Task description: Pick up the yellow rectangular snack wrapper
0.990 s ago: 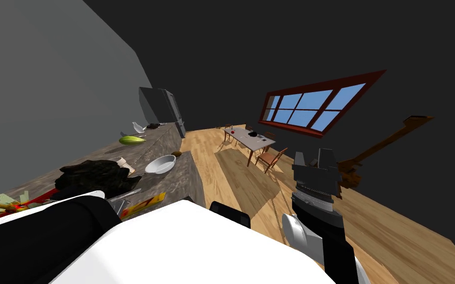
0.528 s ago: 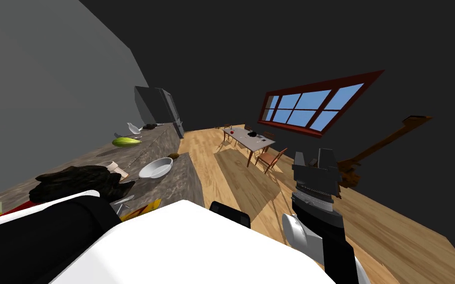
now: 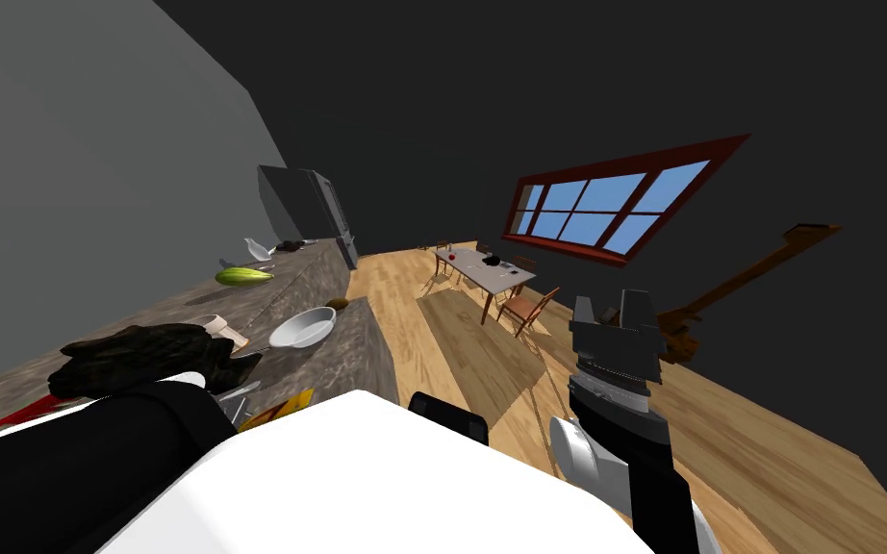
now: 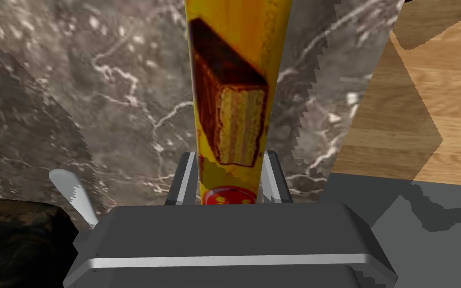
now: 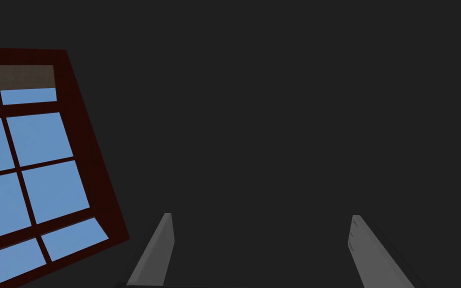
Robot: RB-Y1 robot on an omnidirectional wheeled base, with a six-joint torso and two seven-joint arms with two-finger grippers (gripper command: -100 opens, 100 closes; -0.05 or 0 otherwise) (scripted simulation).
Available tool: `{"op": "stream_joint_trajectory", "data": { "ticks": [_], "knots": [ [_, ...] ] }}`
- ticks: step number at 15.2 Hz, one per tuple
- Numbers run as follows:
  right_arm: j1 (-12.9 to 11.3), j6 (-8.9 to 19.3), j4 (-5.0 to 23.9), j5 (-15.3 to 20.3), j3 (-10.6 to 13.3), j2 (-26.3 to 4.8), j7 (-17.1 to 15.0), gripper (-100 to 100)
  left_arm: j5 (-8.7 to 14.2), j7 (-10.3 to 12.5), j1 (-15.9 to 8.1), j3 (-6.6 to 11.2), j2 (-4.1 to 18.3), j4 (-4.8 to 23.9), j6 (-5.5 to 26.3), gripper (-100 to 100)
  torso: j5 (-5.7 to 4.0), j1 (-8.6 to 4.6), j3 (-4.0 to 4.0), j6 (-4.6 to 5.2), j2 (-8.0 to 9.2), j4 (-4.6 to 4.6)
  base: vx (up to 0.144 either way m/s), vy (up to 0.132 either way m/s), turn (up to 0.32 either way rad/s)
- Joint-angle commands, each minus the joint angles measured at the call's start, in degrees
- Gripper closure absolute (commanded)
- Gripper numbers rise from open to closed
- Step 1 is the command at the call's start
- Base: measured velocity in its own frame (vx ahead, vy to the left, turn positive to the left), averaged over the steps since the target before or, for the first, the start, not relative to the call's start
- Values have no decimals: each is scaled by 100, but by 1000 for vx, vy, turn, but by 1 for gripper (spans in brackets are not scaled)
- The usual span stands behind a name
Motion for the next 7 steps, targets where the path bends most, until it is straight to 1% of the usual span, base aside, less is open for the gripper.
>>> {"op": "stream_joint_trajectory", "data": {
  "ticks": [1,3,4,6,7],
  "knots": [
    [0,0,0,0,0,0,0,0,0,0,0,0,0,0,0,100,0,0,0,0,0,0,0,0,0],
    [0,0,0,0,0,0,0,0,0,-4,2,-1,1,-2,1,100,4,7,-2,0,-4,0,0,0,0],
    [0,0,0,0,0,0,0,0,88,26,63,104,23,-153,178,100,4,8,-3,1,-5,0,17,-1,15],
    [1,0,0,0,0,0,0,0,150,44,110,180,35,-271,303,100,-1,6,-8,0,-14,-2,35,5,20],
    [1,0,0,0,0,0,0,0,103,29,76,123,25,-185,196,100,0,7,-10,0,-18,-3,22,4,7]
  ]
}}
